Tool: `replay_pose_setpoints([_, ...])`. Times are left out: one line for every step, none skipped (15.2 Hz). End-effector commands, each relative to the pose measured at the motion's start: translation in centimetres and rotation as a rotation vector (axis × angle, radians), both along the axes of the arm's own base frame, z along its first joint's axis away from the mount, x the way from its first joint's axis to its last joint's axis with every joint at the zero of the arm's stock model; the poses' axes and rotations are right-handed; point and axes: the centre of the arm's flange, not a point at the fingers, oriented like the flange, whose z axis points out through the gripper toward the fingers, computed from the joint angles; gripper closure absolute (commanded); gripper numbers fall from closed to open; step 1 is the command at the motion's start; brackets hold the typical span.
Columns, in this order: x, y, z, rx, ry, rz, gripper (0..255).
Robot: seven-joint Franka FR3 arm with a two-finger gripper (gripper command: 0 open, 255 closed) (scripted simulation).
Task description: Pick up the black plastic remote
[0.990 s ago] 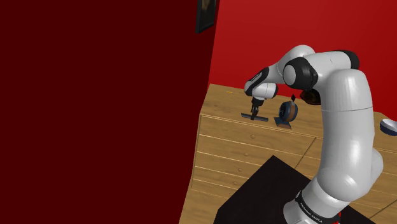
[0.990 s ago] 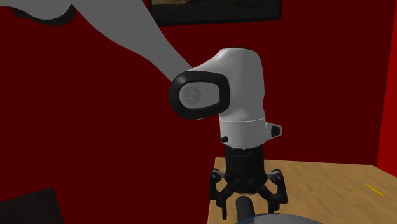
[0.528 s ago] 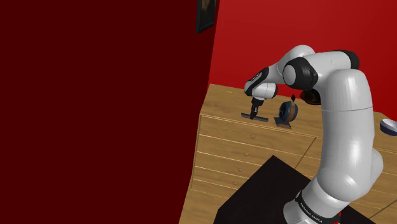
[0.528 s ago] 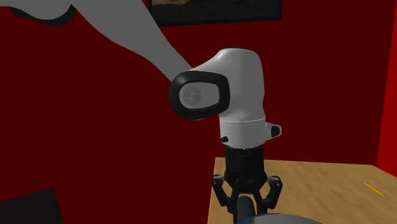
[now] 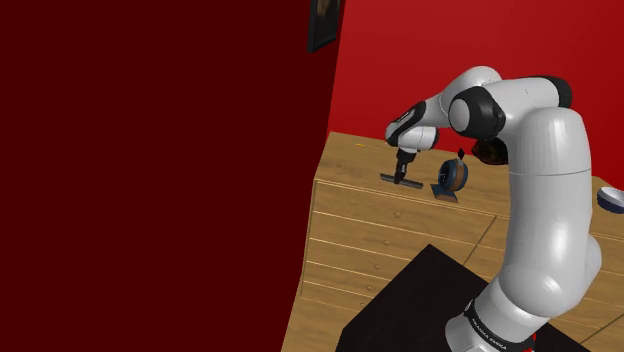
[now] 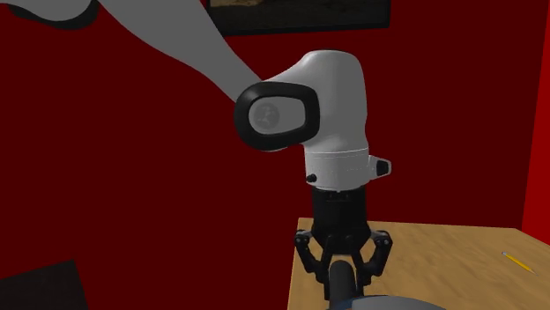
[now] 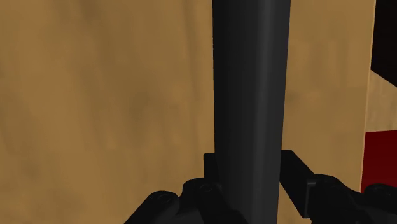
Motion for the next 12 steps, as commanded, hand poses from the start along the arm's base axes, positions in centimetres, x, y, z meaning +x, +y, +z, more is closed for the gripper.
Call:
replay_pose_setpoints([-0.1,-0.1,1.0,0.000,0.000,0.000,255])
replay_pose_setpoints([-0.1,-0.1,1.5,0.000,0.000,0.000,255])
replay_pose_setpoints([-0.1,-0.1,2.0,0.000,0.000,0.000,255])
replay_pose_setpoints([-0.1,-0.1,2.6,0.000,0.000,0.000,255])
replay_pose_setpoints([-0.1,-0.1,3.1,0.000,0.000,0.000,255])
replay_pose_setpoints([-0.1,-0.1,3.6,0.000,0.000,0.000,255])
replay_pose_setpoints([-0.1,-0.1,4.1,0.000,0.000,0.000,255])
replay_pose_setpoints([-0.1,-0.1,4.7,0.000,0.000,0.000,255])
replay_pose_setpoints([-0.1,-0.1,5.2,0.000,0.000,0.000,255])
replay_pose_setpoints([-0.1,-0.1,5.7,0.000,0.000,0.000,255])
replay_pose_setpoints([-0.1,-0.1,5.8,0.000,0.000,0.000,255])
replay_pose_setpoints([-0.1,-0.1,5.8,0.000,0.000,0.000,255])
